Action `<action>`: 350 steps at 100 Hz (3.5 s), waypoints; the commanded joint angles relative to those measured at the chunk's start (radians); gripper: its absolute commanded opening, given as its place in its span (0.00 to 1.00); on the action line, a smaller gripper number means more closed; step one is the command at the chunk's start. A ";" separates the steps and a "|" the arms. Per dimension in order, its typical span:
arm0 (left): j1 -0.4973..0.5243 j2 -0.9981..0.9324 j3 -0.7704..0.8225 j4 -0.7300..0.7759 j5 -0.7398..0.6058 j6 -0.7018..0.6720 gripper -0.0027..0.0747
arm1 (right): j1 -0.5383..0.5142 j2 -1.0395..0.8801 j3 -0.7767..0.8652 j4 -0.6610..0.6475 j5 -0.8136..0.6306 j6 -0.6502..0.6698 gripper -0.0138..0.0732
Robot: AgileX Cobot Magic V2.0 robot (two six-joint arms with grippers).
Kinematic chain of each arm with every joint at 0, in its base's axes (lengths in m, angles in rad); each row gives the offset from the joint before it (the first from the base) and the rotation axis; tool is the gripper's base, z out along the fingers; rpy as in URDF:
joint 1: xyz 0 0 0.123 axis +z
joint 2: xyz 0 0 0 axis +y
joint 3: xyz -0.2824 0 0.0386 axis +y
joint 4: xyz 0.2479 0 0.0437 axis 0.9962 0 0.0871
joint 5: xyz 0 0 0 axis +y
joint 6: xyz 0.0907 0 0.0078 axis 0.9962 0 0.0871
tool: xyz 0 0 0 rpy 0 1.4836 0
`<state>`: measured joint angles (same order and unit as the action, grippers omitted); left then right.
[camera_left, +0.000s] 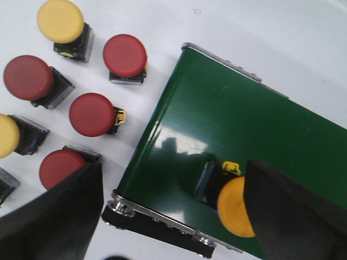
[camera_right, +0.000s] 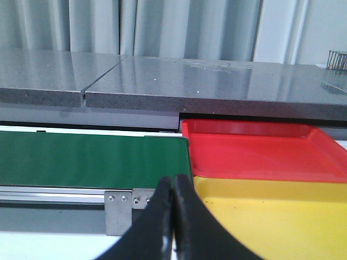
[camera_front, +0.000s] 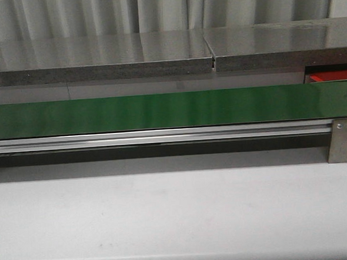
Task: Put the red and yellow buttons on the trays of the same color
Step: 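Lower the yellow button onto the belt end and open the left gripper, then move the left gripper to a red button and grasp it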
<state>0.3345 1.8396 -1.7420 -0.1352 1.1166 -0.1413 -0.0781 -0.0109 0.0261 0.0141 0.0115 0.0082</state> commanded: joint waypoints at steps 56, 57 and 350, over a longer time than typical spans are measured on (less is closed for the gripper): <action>0.193 -0.051 0.123 0.004 0.004 -0.002 0.72 | -0.005 -0.018 -0.022 0.000 -0.075 -0.008 0.07; 0.195 -0.051 0.124 0.004 0.003 -0.002 0.72 | -0.005 -0.018 -0.022 0.000 -0.075 -0.008 0.07; 0.107 -0.091 0.096 -0.055 -0.064 0.003 0.26 | -0.005 -0.018 -0.022 0.000 -0.075 -0.008 0.07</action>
<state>0.4730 1.8069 -1.5981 -0.1642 1.0657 -0.1390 -0.0781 -0.0109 0.0261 0.0141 0.0115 0.0082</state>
